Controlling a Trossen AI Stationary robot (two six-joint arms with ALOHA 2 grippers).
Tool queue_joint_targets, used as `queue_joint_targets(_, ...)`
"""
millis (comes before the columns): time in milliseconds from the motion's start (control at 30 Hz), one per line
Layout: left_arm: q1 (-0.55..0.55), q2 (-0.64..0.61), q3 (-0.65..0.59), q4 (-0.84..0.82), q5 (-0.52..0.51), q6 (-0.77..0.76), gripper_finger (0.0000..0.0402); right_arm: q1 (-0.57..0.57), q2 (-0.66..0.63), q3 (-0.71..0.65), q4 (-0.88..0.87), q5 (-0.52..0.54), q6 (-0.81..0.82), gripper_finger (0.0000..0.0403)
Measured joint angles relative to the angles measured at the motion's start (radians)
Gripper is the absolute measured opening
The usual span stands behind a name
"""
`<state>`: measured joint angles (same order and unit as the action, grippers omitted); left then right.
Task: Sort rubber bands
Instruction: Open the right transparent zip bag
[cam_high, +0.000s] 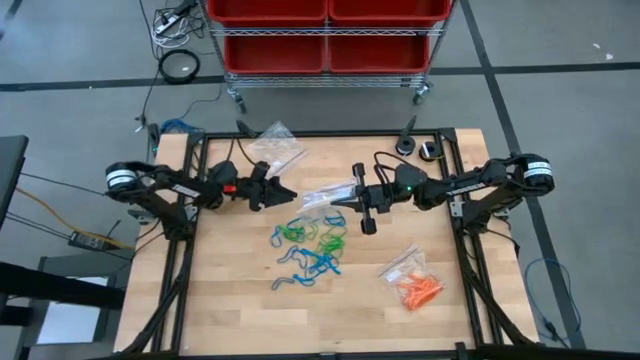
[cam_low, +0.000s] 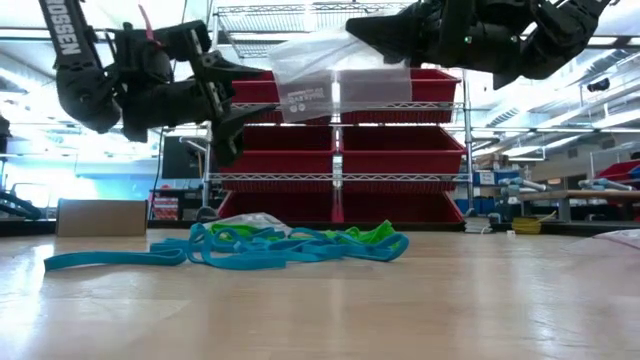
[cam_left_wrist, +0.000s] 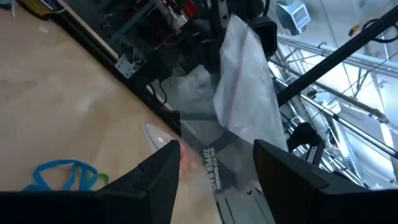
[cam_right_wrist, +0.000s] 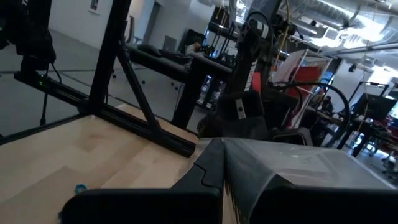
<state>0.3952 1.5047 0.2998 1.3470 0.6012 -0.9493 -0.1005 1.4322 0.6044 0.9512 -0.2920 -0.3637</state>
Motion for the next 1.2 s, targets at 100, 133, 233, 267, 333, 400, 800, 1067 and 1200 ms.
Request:
queue_joint_targets(100, -0.015, 0.038, 0.026, 0.075, 0.002, -0.025, 0.0212, 0.000, 0.000, 0.000, 0.003, 0.000, -0.008, 0.0000)
queue_joint_targets(133, -0.018, 0.047, 0.041, 0.092, 0.003, -0.034, 0.0212, 0.000, 0.000, 0.000, 0.003, 0.000, -0.008, 0.0000)
queue_joint_targets(233, -0.037, 0.081, 0.082, 0.091, 0.017, -0.051, 0.0212, 0.000, 0.000, 0.000, 0.003, 0.000, -0.008, 0.0000)
queue_joint_targets(267, -0.045, 0.091, 0.098, 0.086, 0.020, -0.052, 0.0212, 0.000, 0.000, 0.000, 0.004, 0.000, -0.008, 0.0000)
queue_joint_targets(333, -0.059, 0.111, 0.125, 0.095, 0.026, -0.053, 0.0212, 0.000, 0.000, 0.000, 0.008, 0.000, -0.008, 0.0000)
queue_joint_targets(400, -0.067, 0.126, 0.143, 0.093, 0.027, -0.051, 0.0212, 0.000, 0.000, 0.000, 0.010, 0.001, -0.008, 0.0000)
queue_joint_targets(800, -0.071, 0.138, 0.161, 0.101, 0.097, 0.065, 0.0083, 0.000, 0.000, 0.000, 0.007, 0.019, -0.008, 0.0000)
queue_joint_targets(1067, -0.071, 0.136, 0.161, 0.126, 0.138, 0.153, 0.0007, 0.000, 0.000, 0.000, -0.053, 0.072, -0.029, 0.0000)
queue_joint_targets(1200, -0.070, 0.131, 0.161, 0.103, 0.177, 0.189, 0.0004, 0.000, 0.000, 0.000, -0.163, 0.095, -0.026, 0.0004)
